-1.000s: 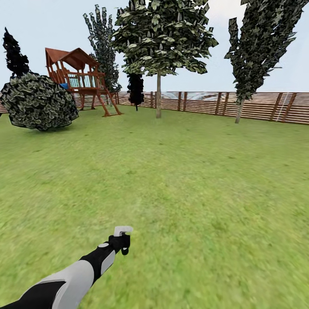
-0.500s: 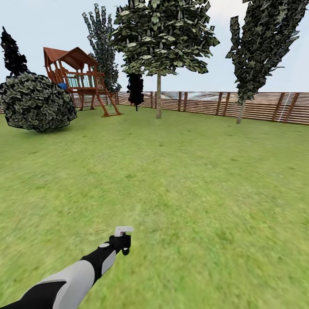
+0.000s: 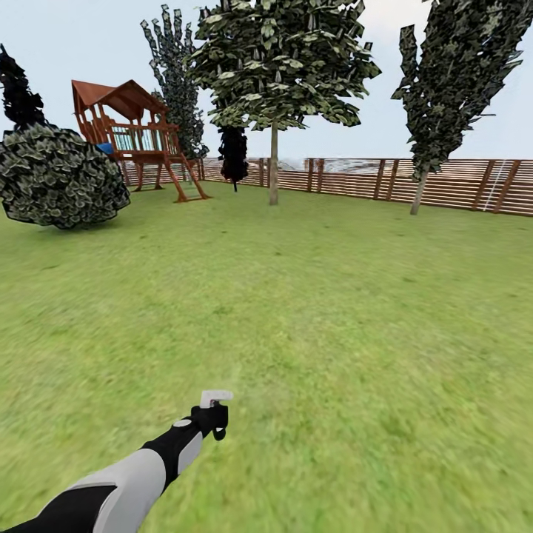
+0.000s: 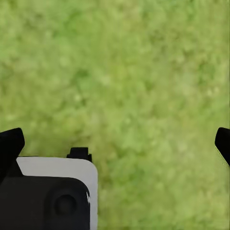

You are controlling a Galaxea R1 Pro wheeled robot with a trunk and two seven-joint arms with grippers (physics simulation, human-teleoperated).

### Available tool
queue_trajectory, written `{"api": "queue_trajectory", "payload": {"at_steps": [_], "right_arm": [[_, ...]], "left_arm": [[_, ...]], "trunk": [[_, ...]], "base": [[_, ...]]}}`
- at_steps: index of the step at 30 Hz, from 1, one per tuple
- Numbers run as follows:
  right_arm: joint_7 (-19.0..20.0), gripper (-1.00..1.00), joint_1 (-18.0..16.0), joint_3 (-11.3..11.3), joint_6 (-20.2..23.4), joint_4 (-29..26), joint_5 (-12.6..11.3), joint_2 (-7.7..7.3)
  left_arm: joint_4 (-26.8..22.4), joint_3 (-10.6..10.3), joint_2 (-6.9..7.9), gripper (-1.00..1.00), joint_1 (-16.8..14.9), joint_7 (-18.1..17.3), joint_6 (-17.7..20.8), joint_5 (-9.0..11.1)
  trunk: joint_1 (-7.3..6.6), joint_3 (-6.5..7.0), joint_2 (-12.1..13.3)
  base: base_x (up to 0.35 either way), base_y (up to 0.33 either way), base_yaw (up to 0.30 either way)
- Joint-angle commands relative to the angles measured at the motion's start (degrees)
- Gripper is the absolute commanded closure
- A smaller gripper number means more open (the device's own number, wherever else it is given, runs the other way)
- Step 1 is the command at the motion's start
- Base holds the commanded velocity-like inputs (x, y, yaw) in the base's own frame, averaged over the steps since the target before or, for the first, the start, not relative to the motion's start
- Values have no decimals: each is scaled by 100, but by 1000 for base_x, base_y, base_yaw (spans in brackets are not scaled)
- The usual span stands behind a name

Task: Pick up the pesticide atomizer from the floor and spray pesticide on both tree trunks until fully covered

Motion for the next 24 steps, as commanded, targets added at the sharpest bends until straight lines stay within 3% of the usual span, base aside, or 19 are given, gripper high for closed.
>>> {"api": "queue_trajectory", "payload": {"at_steps": [1,24], "right_arm": [[-25,-100,-5,20,-16,6,14,0],[-25,-100,-5,18,-16,6,14,0]], "left_arm": [[5,49,-1,100,-6,-19,-18,-42],[5,49,-1,100,-5,-19,-18,-44]], "trunk": [[5,-9,-7],[5,-9,-7]], "base": [[350,0,0],[350,0,0]]}}
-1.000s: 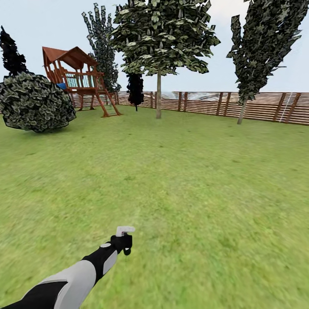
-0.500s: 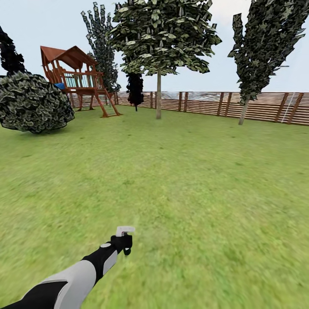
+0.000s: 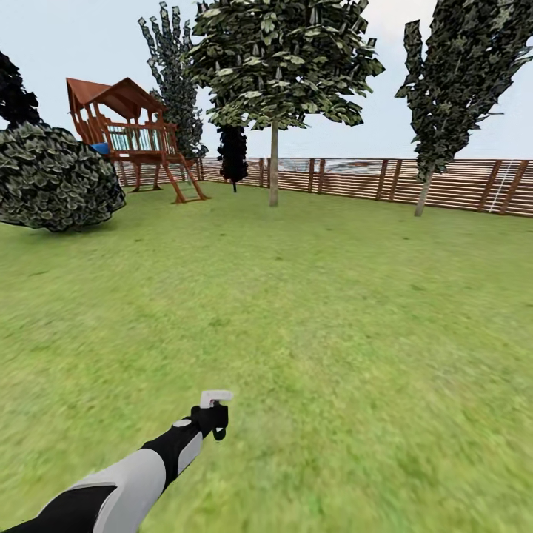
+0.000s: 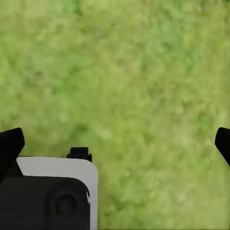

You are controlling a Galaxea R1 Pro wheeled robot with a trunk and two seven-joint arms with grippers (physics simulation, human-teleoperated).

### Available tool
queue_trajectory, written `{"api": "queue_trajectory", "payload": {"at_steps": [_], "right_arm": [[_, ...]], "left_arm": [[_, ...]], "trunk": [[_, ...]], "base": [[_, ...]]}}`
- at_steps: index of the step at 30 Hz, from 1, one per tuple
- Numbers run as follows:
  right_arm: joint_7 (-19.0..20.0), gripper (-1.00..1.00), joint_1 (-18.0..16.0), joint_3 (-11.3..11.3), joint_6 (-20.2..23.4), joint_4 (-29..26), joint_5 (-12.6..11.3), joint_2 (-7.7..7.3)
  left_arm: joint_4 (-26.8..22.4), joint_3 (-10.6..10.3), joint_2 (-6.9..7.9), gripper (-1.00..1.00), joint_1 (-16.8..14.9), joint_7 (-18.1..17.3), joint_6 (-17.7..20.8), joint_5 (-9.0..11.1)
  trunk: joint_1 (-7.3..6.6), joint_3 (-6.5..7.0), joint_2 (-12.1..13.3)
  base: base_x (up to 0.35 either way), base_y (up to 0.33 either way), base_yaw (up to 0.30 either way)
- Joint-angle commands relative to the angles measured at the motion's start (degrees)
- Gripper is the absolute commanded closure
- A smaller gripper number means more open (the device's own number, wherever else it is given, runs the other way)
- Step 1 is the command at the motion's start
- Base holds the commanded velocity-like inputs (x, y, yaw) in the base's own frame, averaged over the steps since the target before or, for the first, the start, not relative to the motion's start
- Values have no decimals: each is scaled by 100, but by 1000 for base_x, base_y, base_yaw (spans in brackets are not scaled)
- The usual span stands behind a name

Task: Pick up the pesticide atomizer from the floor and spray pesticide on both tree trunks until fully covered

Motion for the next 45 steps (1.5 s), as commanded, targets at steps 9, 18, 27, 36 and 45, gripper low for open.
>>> {"api": "queue_trajectory", "payload": {"at_steps": [9,18,27,36,45], "right_arm": [[-25,-100,-5,19,-16,6,14,0],[-25,-100,-5,22,-16,6,14,0],[-25,-100,-3,22,-16,6,14,0],[-25,-100,-5,22,-16,6,14,0],[-25,-100,-4,22,-16,6,14,0]], "left_arm": [[5,49,-1,100,-4,-19,-18,-43],[5,49,-1,100,-4,-19,-18,-40],[3,49,-1,100,-6,-19,-18,-40],[4,57,-1,100,-4,-19,-18,-40],[5,58,-1,100,-6,-19,-18,-40]], "trunk": [[5,-9,-7],[5,-9,-7],[5,-9,-7],[5,-9,-7],[5,-9,-7]], "base": [[350,0,0],[350,0,0],[350,0,0],[350,0,0],[350,0,0]]}}
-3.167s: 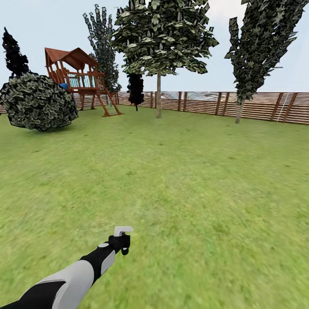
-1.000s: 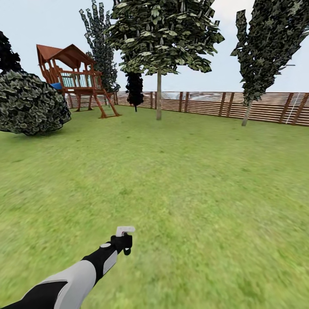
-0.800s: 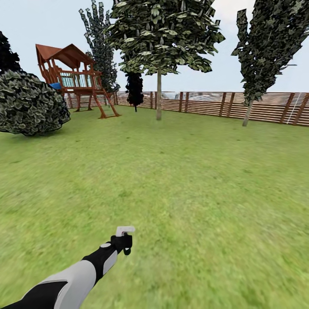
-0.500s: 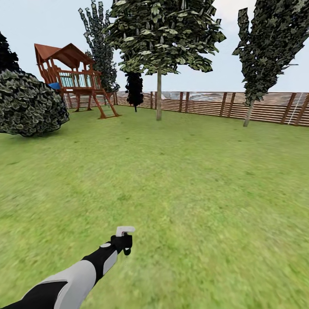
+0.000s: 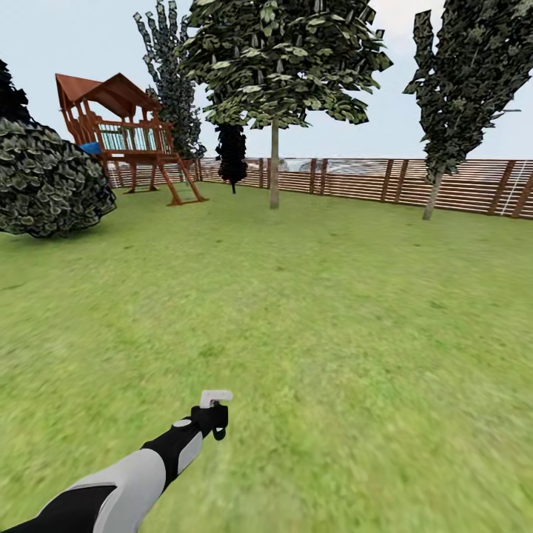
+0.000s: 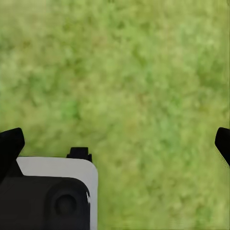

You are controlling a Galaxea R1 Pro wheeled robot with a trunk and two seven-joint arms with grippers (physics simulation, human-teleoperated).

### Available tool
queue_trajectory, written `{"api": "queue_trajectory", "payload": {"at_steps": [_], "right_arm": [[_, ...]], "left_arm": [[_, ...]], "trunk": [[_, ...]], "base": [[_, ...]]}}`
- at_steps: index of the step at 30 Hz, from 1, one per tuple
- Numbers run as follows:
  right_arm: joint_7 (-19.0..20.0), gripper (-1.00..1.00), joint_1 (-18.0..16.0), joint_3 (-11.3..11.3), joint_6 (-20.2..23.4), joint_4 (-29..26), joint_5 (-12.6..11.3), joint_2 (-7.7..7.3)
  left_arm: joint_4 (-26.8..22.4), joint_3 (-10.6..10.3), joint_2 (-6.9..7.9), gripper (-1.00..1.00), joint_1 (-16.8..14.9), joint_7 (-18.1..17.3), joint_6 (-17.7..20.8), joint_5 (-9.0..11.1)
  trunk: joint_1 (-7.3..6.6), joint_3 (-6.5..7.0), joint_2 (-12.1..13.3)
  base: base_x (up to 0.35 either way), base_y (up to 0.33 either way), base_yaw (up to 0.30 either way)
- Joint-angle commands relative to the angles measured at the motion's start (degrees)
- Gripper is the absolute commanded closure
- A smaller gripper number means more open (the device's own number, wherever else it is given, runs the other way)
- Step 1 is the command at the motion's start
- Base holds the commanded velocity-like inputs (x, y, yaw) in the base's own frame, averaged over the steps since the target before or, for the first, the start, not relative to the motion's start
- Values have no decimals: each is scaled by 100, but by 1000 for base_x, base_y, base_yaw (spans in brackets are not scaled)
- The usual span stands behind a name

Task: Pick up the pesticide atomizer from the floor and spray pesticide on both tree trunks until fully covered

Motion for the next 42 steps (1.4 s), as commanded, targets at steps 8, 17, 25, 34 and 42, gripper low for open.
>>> {"api": "queue_trajectory", "payload": {"at_steps": [8,17,25,34,42], "right_arm": [[-25,-100,-6,20,-16,6,14,0],[-25,-100,-6,20,-16,6,14,8],[-25,-100,-5,20,-16,6,16,9],[-25,-100,-6,20,-21,6,16,9],[-25,-100,-6,16,-27,6,15,9]], "left_arm": [[3,49,-1,100,-6,-19,-18,-44],[4,49,-1,100,-6,-19,-18,-50],[5,49,-1,100,-6,-19,-18,-51],[5,49,-1,100,-5,-19,-18,-51],[5,49,-1,100,-5,-19,-18,-49]], "trunk": [[5,-9,-7],[5,-9,-7],[5,-9,-7],[5,-9,-7],[5,-9,-7]], "base": [[350,0,0],[350,0,0],[350,0,0],[350,0,0],[350,0,0]]}}
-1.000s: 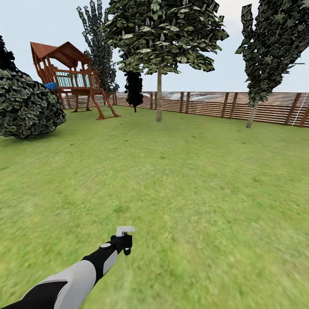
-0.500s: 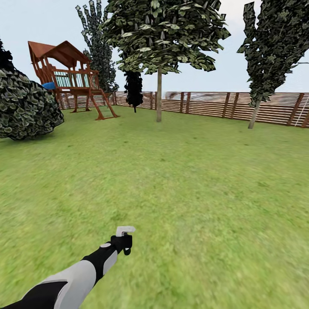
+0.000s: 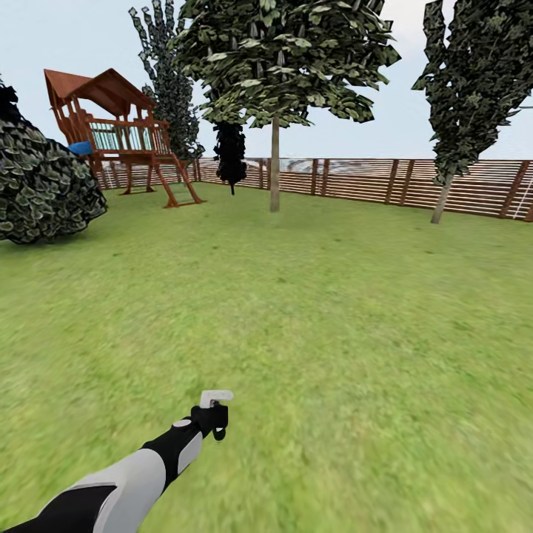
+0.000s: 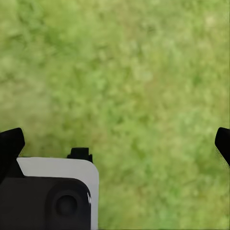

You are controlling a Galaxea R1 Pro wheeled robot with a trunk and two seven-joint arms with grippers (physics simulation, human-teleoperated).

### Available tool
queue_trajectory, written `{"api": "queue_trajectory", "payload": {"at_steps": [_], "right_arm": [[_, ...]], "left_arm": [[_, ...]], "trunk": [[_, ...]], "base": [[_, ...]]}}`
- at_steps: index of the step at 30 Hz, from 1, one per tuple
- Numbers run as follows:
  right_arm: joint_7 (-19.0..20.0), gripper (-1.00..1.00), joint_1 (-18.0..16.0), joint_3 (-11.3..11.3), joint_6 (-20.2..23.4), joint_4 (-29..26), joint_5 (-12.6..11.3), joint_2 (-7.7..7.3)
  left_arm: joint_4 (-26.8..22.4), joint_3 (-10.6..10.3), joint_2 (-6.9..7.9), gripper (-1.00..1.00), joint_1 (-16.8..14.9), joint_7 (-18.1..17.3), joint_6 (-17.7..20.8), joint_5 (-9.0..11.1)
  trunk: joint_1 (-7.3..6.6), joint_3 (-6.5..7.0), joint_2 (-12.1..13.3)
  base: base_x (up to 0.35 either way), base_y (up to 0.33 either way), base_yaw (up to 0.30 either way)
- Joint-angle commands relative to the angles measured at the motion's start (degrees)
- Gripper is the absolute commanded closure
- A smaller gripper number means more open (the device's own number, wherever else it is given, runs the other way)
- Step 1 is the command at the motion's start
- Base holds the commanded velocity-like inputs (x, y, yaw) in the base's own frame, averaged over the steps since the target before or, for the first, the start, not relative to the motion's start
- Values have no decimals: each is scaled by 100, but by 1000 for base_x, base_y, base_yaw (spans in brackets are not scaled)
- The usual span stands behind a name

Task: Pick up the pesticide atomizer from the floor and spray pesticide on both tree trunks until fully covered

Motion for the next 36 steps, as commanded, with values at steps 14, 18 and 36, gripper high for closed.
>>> {"api": "queue_trajectory", "payload": {"at_steps": [14,18,36], "right_arm": [[-16,-100,-5,-5,-17,6,-30,0],[-16,-100,-5,-10,-21,6,-31,-4],[-33,-100,-5,-11,-23,6,-23,-2]], "left_arm": [[5,49,-1,100,-6,-19,-18,-44],[5,49,-1,100,-4,-19,-18,-43],[5,49,-1,100,-6,-19,-18,-43]], "trunk": [[5,-9,-7],[5,-9,-7],[5,-9,-7]], "base": [[350,0,0],[350,0,0],[350,0,0]]}}
